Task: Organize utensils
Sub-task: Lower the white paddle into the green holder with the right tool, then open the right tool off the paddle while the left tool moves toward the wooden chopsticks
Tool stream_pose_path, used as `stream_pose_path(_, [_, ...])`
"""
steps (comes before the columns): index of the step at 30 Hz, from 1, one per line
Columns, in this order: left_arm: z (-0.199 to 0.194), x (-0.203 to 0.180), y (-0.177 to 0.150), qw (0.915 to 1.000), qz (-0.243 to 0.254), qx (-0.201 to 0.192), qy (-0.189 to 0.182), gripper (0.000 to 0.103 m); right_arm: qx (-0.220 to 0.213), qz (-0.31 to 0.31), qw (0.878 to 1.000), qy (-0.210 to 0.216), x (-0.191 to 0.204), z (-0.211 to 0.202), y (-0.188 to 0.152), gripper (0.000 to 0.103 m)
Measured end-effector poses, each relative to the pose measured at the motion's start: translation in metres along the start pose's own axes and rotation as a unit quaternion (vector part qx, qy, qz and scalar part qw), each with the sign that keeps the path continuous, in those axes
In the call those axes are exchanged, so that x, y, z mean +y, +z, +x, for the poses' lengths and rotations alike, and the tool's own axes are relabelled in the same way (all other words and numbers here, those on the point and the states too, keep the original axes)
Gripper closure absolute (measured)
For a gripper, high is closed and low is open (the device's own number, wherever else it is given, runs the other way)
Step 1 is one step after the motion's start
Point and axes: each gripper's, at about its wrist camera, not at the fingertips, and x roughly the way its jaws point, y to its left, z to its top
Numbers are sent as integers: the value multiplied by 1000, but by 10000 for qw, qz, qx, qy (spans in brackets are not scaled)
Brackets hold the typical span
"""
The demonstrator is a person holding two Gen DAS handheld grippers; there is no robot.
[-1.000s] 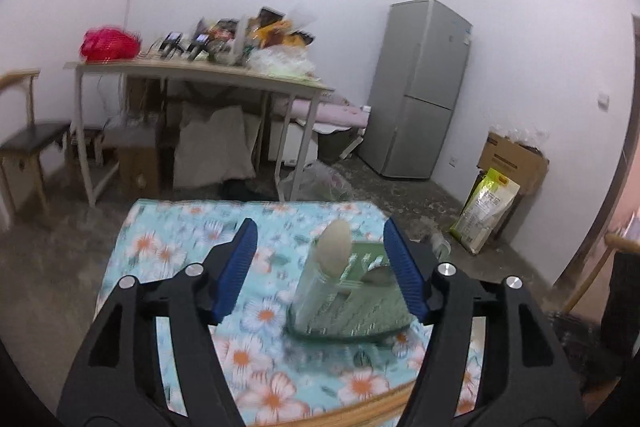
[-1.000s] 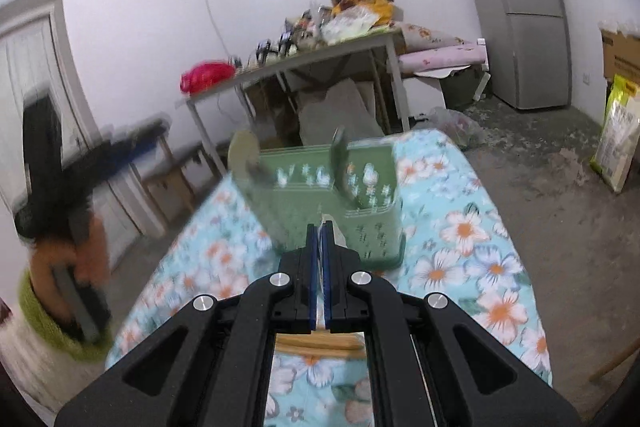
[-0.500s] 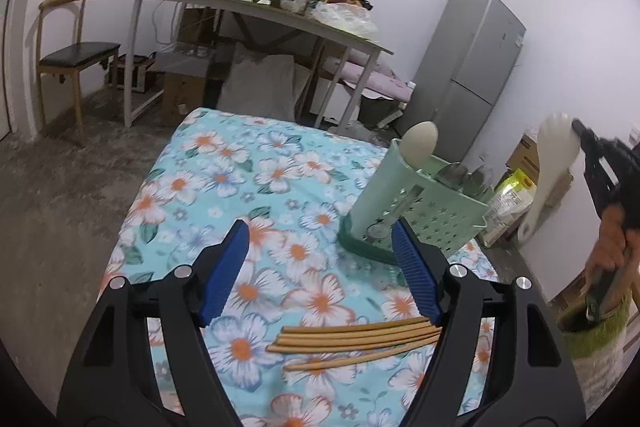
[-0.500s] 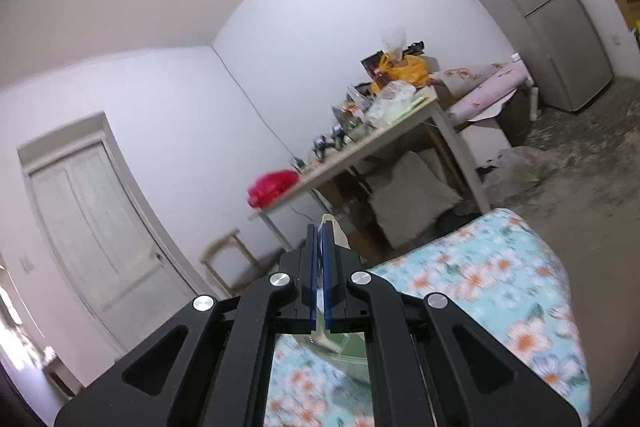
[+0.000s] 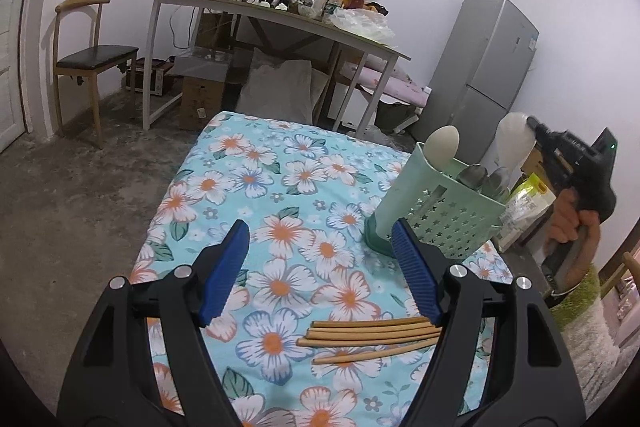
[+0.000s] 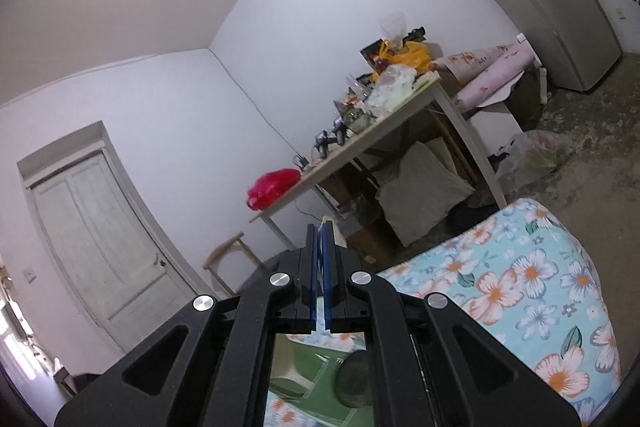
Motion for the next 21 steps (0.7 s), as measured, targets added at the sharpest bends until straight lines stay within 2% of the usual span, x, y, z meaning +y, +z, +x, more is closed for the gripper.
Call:
stream_pose_path(4, [1, 4, -1, 9999, -88, 51, 33, 33, 91, 103, 9999, -36, -12, 2, -13, 100])
stream_pose_path(10, [2, 3, -3, 9999, -93, 46, -34, 33, 187, -102, 9997, -107, -7, -9, -19, 100])
stream_pose_path(17, [4, 1, -5, 9999, -102, 79, -113, 33, 391, -567, 9965, -481, 10, -35, -28, 99])
stream_pose_path(19, [5, 2, -6, 9998, -127, 90, -128, 33, 415, -666, 9951, -595, 13, -46, -29, 97])
stream_pose_path(21, [6, 3, -7, 9997, -155, 105, -151, 33, 397, -700, 9943, -705, 15, -56, -28, 89])
